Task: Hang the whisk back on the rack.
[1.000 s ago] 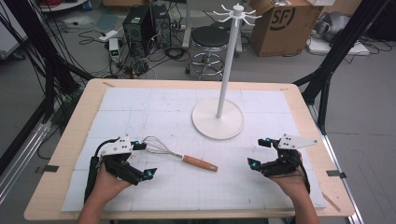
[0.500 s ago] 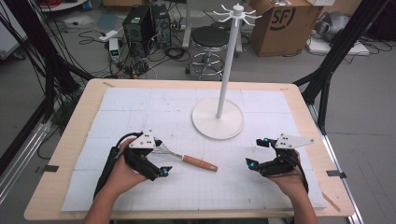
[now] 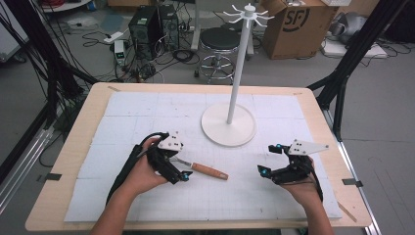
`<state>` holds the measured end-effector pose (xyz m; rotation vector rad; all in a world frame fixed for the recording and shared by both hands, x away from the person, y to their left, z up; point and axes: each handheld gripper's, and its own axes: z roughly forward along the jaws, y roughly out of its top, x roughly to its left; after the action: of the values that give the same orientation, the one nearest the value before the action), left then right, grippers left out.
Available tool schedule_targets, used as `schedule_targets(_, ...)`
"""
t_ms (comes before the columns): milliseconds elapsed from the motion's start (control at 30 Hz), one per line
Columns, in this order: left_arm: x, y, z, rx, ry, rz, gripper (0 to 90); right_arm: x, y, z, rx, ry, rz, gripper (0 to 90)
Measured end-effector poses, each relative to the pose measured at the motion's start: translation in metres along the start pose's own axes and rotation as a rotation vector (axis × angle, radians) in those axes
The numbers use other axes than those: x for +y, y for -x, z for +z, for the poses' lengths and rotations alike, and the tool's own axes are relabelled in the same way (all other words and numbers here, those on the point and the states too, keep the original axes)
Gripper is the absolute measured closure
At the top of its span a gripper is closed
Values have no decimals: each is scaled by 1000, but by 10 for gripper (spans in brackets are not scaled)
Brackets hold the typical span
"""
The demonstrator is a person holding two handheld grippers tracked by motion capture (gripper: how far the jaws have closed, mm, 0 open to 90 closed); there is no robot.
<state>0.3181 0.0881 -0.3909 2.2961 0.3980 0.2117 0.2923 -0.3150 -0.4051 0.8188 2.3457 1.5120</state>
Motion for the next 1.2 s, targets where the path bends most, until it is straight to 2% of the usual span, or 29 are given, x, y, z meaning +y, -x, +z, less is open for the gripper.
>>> schedule_targets(233, 21, 2, 14, -20, -65, 64, 17, 0, 1, -1, -4, 2, -5, 99)
schedule_targets(333, 28, 1, 18, -24, -88, 79, 17, 0, 1, -1, -3, 2, -4, 99)
schedule_targets(367, 28, 0, 20, -30, -85, 71, 18, 0, 0, -1, -3, 2, -5, 99)
schedule_targets(433, 30, -1, 23, -36, -115, 67, 17, 0, 0, 0, -1, -3, -3, 99)
schedule_targets(633, 41, -1, 31, -36, -182, 121, 18, -1, 1, 0, -4, -8, -8, 99)
schedule_targets(733, 40, -2, 38, -40, -194, 112, 18, -1, 1, 0, -4, -8, -6, 99)
schedule_targets(800, 37, -3, 44, -34, -226, 103, 18, -1, 1, 0, -3, -8, -8, 99)
schedule_targets(867, 36, -4, 50, -29, -270, 117, 18, -1, 1, 0, -4, -8, -6, 99)
schedule_targets(1000, 33, -5, 60, -33, -317, 122, 18, -1, 1, 1, -3, -13, -4, 99)
schedule_targets(1100, 31, -6, 63, -54, -345, 118, 82, -1, 1, 1, -4, -13, -6, 99)
schedule_targets(1200, 30, -6, 66, -53, -367, 121, 168, -1, 1, 0, -5, -12, -3, 99)
